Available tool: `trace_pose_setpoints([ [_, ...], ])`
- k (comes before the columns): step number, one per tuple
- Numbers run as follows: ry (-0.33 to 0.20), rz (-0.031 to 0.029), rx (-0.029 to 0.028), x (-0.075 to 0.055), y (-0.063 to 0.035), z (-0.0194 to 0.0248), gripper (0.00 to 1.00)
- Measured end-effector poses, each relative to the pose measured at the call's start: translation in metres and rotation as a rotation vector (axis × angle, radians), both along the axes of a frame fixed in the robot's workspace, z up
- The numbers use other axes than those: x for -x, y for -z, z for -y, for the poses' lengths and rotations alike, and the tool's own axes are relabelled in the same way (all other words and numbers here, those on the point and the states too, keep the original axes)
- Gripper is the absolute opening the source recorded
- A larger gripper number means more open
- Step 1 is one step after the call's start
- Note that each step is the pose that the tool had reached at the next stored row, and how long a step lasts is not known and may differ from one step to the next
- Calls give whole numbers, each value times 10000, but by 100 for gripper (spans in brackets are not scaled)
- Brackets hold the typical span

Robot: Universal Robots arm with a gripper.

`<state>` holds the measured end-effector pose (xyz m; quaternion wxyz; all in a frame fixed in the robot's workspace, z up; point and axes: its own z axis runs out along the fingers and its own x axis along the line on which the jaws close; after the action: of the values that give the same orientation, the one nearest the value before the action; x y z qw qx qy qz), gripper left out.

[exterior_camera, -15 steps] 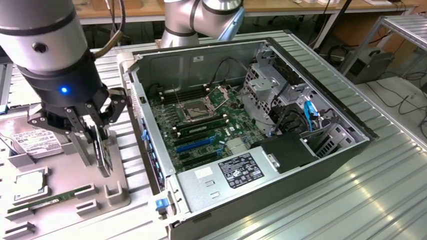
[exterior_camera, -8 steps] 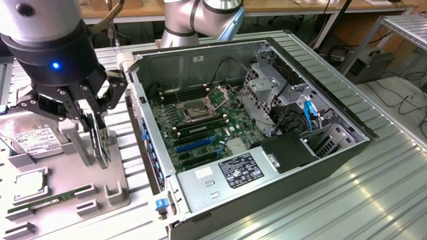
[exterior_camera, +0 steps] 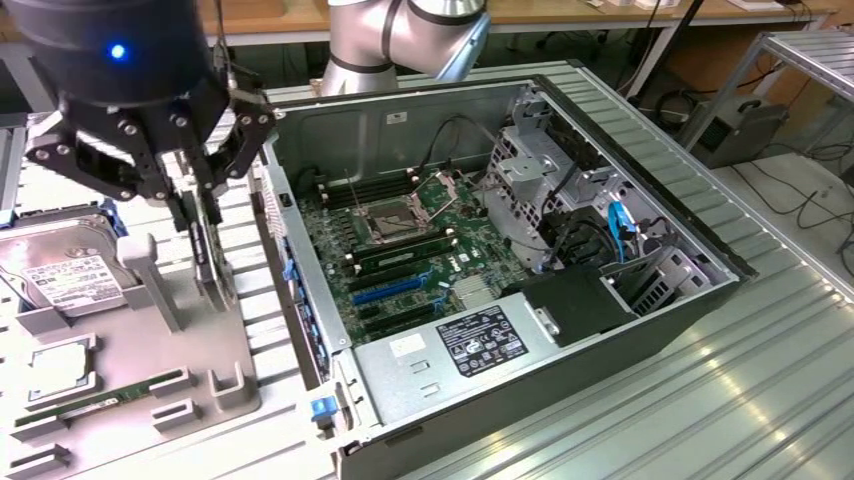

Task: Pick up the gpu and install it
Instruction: 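Pick up the gpu and move the gpu toward the slot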

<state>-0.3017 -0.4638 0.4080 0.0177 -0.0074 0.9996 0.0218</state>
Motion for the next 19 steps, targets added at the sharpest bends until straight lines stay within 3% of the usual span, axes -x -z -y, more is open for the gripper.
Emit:
trace_pose_setpoints([
  [3, -1, -74, -16, -159, -152, 11, 26],
  [5, -1, -125, -22, -250, -205, 13, 26],
  [6, -2, -192, -25, -352, -232, 15, 26],
  [7, -1, -218, -47, -443, -236, 15, 26],
  [14, -2, -231, -174, -829, -237, 15, 26],
  [19, -3, -235, -182, -1076, -217, 15, 26],
])
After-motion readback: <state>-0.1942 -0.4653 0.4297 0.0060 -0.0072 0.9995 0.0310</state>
